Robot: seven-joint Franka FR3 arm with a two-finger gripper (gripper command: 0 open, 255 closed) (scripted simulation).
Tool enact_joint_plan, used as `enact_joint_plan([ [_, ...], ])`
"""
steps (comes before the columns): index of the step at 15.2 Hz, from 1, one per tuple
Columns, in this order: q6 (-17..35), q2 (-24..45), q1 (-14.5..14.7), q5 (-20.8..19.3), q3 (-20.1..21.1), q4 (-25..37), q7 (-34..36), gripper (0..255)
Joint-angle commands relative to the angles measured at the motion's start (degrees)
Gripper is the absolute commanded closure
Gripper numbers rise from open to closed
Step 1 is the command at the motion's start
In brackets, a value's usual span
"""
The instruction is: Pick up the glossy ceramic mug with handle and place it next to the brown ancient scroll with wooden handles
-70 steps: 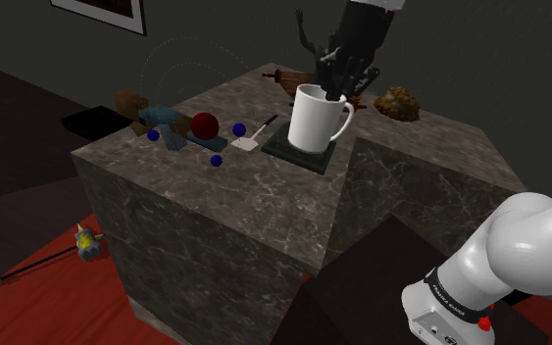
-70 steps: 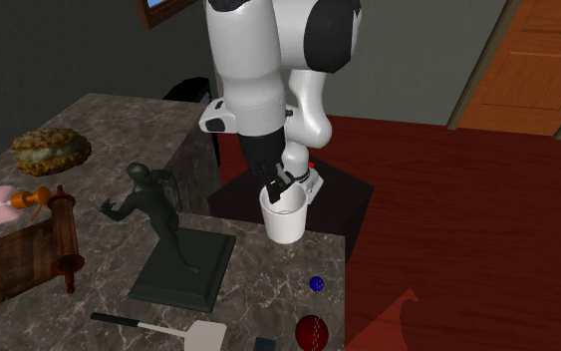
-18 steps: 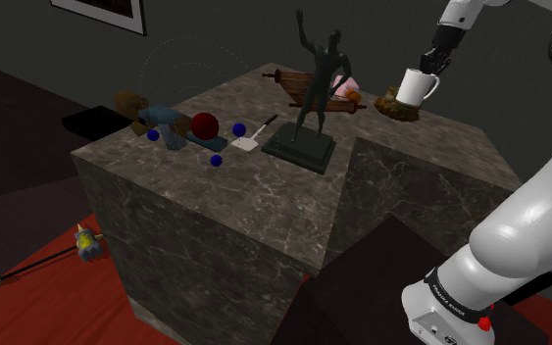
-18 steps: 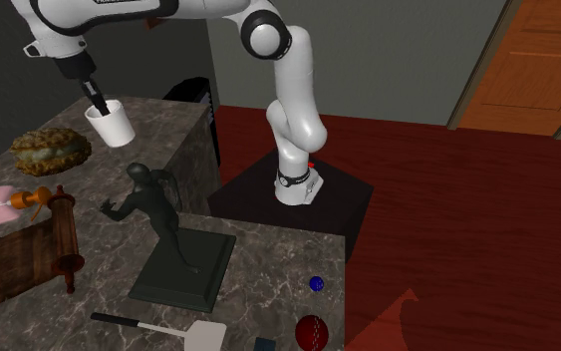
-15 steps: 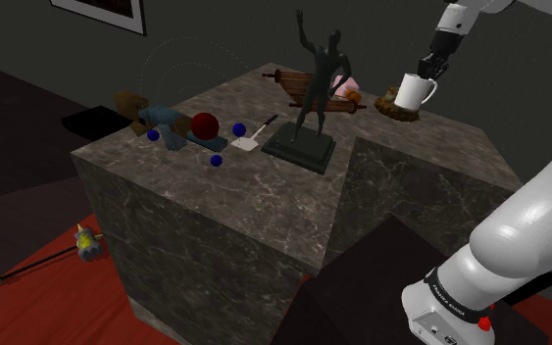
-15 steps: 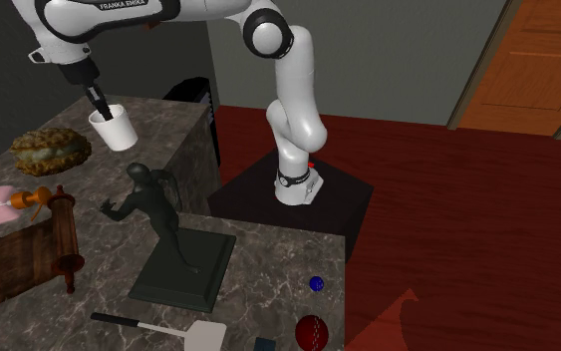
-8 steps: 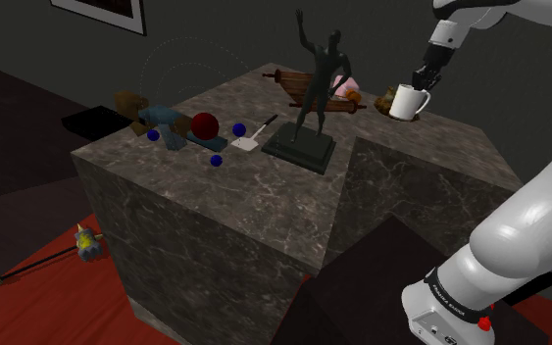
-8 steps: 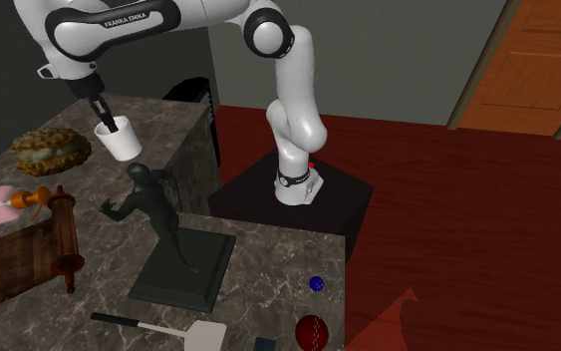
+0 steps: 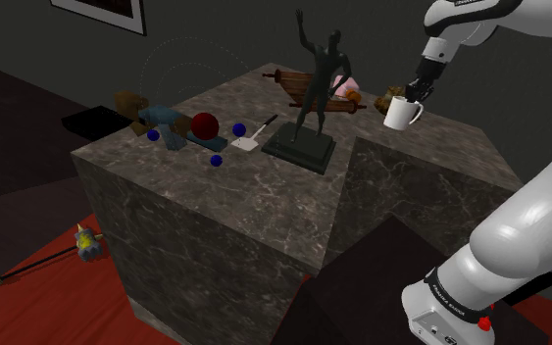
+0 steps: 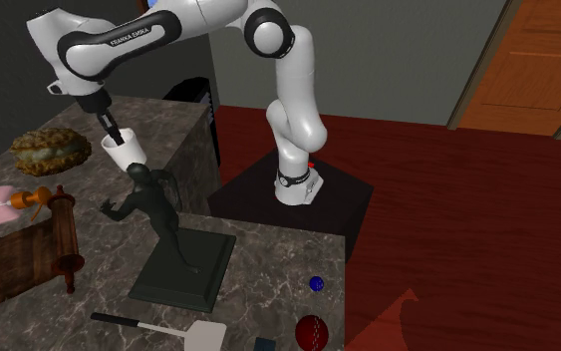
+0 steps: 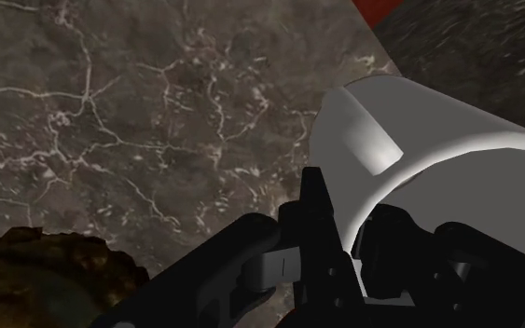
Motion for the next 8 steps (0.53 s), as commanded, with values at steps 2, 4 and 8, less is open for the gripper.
enact_joint_plan([
  [2, 2.37, 0.18, 0.0, 0.11, 0.01, -2.17, -0.12, 255],
  [4, 3.87, 0.41, -0.01, 0.22, 0.02, -3.47, -0.23, 255],
  [8, 6.0, 0.81, -0.03, 0.43, 0.02, -5.25, -0.41, 255],
])
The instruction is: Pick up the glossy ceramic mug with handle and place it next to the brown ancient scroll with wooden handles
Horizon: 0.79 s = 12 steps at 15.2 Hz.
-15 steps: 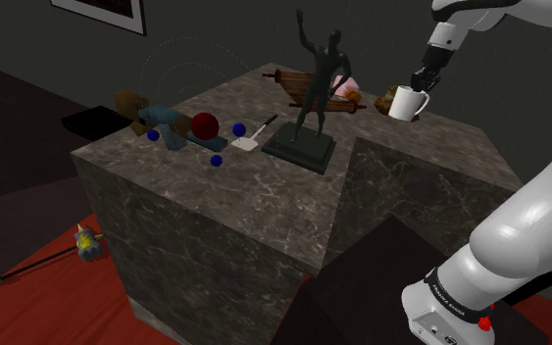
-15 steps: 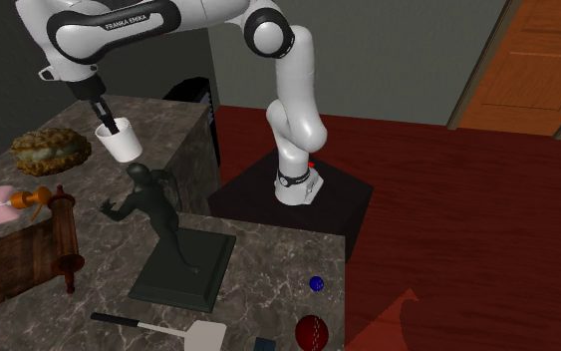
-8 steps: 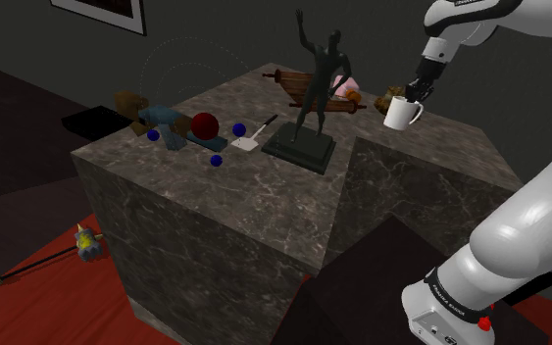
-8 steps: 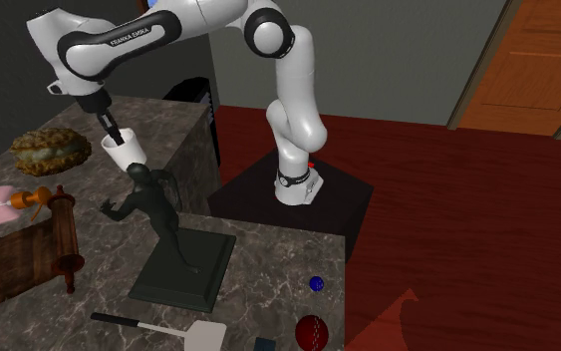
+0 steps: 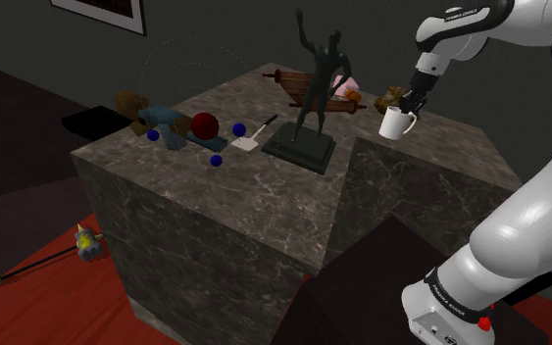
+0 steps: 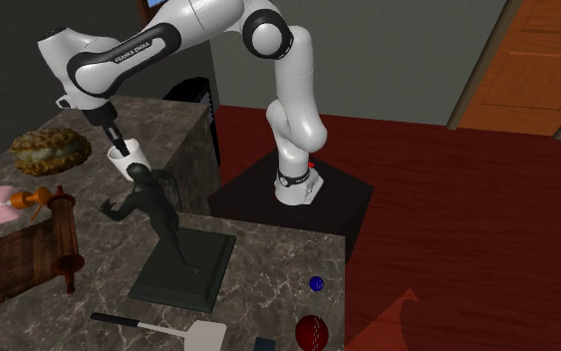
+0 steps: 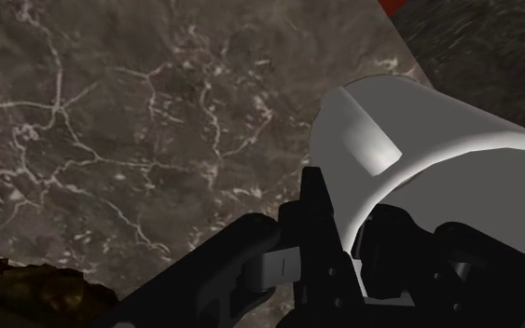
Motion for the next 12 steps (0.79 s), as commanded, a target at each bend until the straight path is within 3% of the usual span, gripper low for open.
enact_joint_plan([
  [1, 0.32, -0.03, 0.02, 0.0, 0.01, -0.3, 0.01, 255],
  [7, 0.32, -0.03, 0.01, 0.0, 0.01, -0.3, 0.01, 255],
  [8, 0.32, -0.03, 0.01, 0.01, 0.01, -0.29, 0.01, 0],
  [12, 0.31, -0.03, 0.01, 0.0, 0.01, -0.29, 0.01, 0],
])
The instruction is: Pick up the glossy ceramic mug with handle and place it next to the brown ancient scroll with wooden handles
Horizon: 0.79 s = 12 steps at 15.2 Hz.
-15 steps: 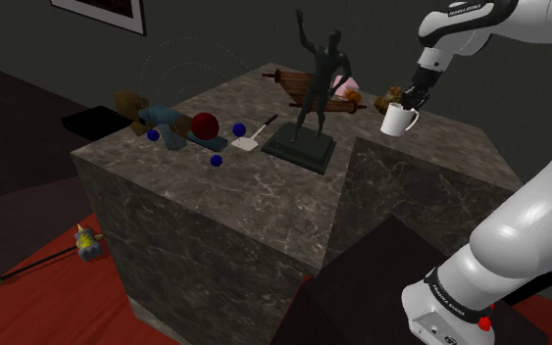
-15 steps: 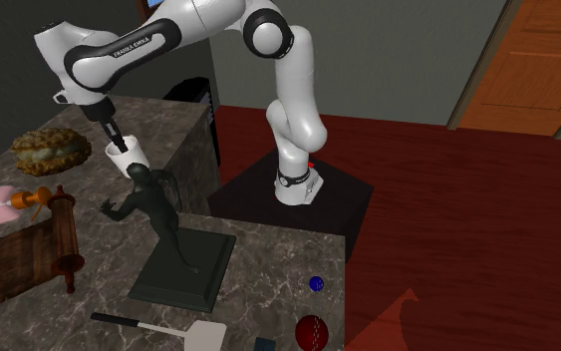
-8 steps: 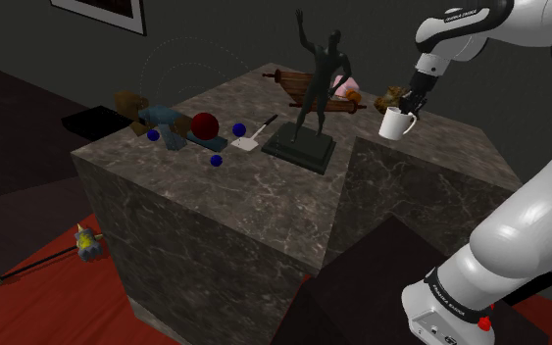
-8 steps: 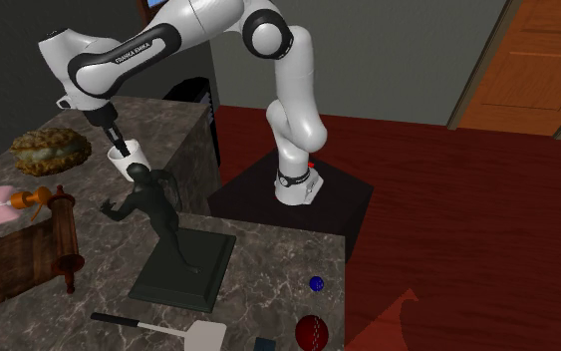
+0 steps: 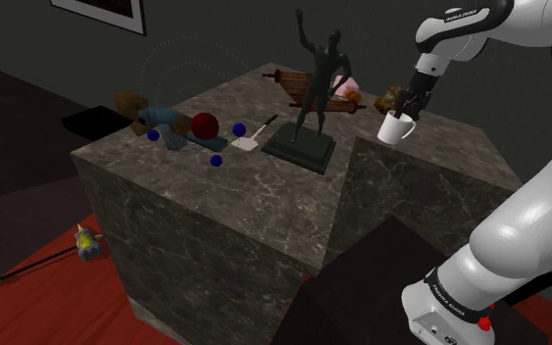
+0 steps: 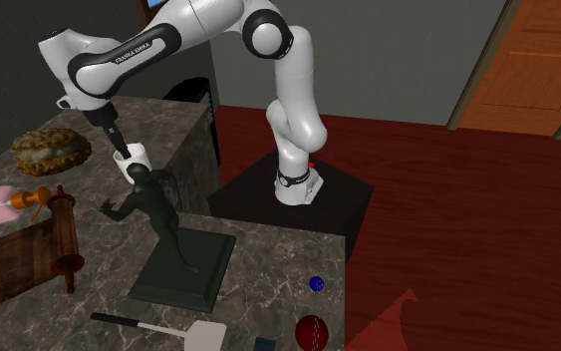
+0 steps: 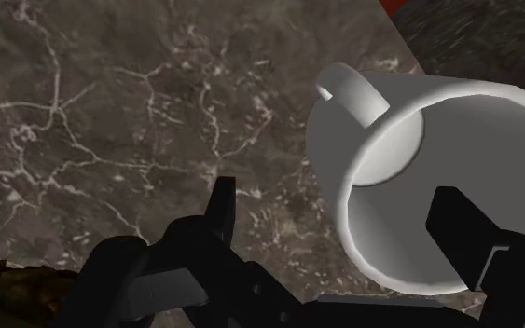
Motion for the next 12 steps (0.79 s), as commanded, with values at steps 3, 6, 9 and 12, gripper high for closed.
enact_joint_plan([
  [3, -3.82, -0.14, -0.07, -0.12, -0.07, 3.7, 0.09, 0],
  [6, -7.3, 0.04, -0.18, -0.09, -0.15, 7.33, 0.07, 0],
  [9, -7.3, 0.04, -0.18, -0.09, -0.15, 7.33, 0.07, 0],
  [12, -7.3, 0.04, -0.18, -0.09, -0.15, 7.33, 0.07, 0],
])
